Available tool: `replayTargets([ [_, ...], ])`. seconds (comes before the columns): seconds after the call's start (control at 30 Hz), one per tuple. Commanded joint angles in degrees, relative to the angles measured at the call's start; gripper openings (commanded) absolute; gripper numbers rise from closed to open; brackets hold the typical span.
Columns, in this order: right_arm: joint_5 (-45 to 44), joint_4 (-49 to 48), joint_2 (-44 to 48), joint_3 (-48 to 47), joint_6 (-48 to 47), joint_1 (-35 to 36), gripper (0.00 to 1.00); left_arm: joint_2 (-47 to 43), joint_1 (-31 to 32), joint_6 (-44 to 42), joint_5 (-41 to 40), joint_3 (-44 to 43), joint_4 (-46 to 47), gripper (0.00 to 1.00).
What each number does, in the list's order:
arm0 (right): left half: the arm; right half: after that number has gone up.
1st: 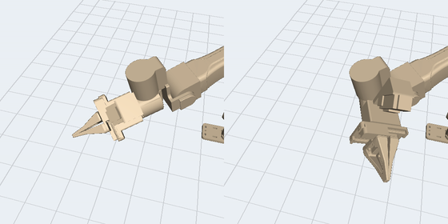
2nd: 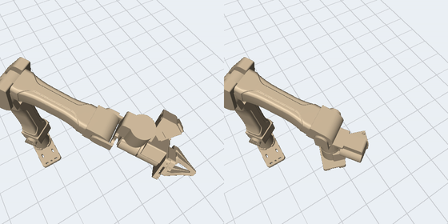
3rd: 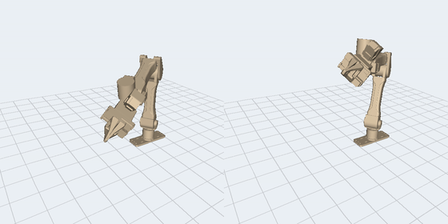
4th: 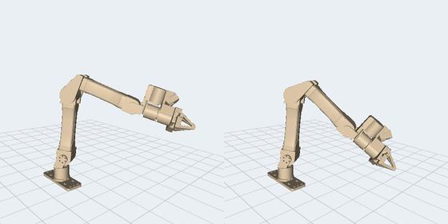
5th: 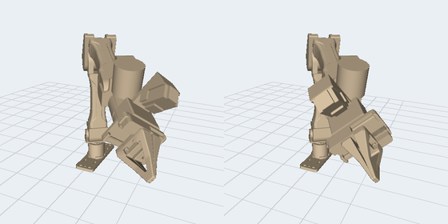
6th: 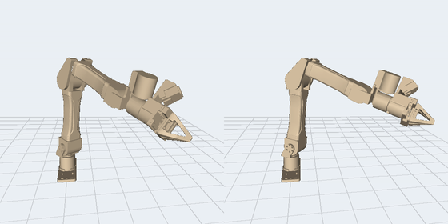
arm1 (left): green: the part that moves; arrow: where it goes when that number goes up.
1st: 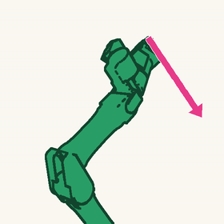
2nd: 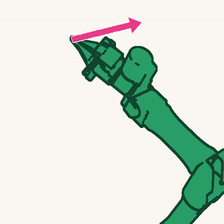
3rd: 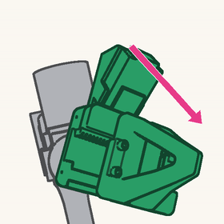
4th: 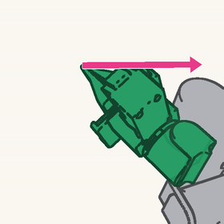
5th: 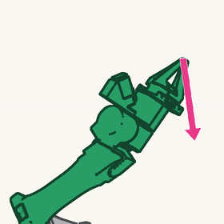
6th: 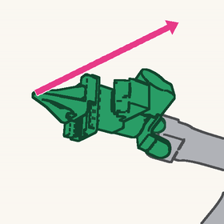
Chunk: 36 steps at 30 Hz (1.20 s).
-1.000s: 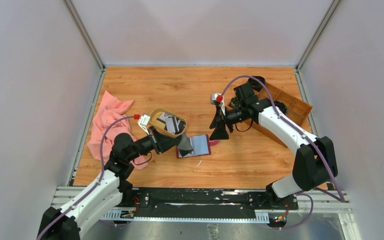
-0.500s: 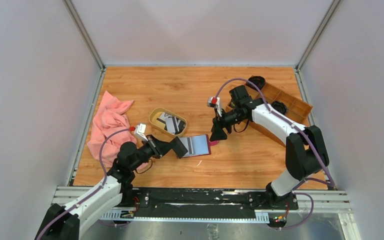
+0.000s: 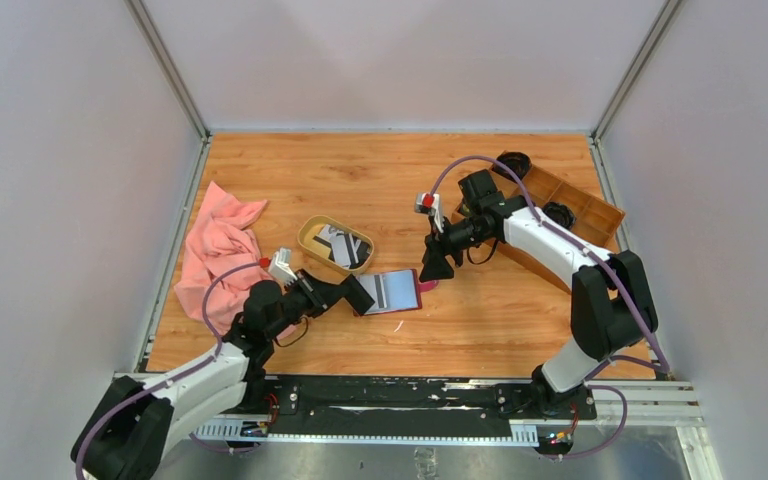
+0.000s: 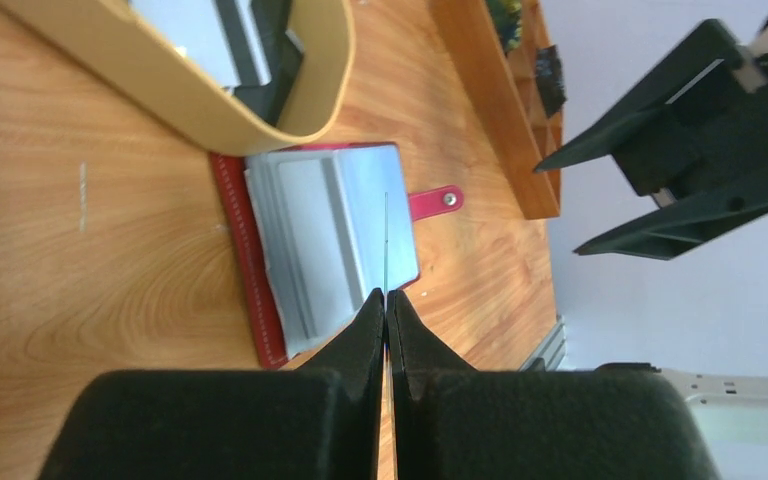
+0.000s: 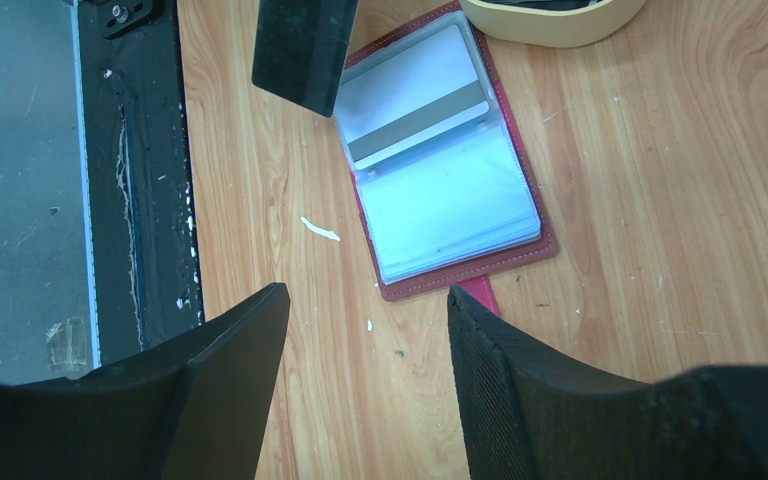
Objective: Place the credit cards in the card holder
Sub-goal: Insert the credit card into the card holder.
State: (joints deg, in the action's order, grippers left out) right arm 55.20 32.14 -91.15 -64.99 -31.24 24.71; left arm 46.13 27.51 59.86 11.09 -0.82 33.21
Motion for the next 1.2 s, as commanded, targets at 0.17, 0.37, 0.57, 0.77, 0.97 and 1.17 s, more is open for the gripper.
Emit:
replayTargets([
  [0.17, -0.2, 1.2, -1.3, -1.3, 0.3, -0.5, 0.63, 7.6, 3.1, -0.9, -3.0, 1.1, 7.0, 0.00],
  [0.37, -0.3, 1.3, -1.4, -1.3, 0.4, -0.5, 0.63, 20.7, 5.5, -4.2, -5.1, -1.2, 20.3, 0.00],
  [0.57, -0.4, 1.3, -1.2, -1.4, 0.2, -0.5, 0.62, 36.0, 5.5, -1.9, -5.0, -0.4, 42.8, 0.00],
  [0.77, -0.4, 1.7, -1.7, -1.5, -0.2, -0.5, 0.62, 45.4, 5.5, -0.6, -4.2, -0.9, 52.0, 0.00],
  [0.97, -0.4, 2.0, -1.7, -1.7, -0.4, -0.5, 0.62, 46.7, 5.5, -2.4, -5.2, -1.7, 48.4, 0.00],
  [1.17, -0.4, 2.2, -1.8, -1.8, -0.5, -0.5, 0.62, 45.1, 5.5, -4.0, -5.4, -2.7, 42.6, 0.00],
])
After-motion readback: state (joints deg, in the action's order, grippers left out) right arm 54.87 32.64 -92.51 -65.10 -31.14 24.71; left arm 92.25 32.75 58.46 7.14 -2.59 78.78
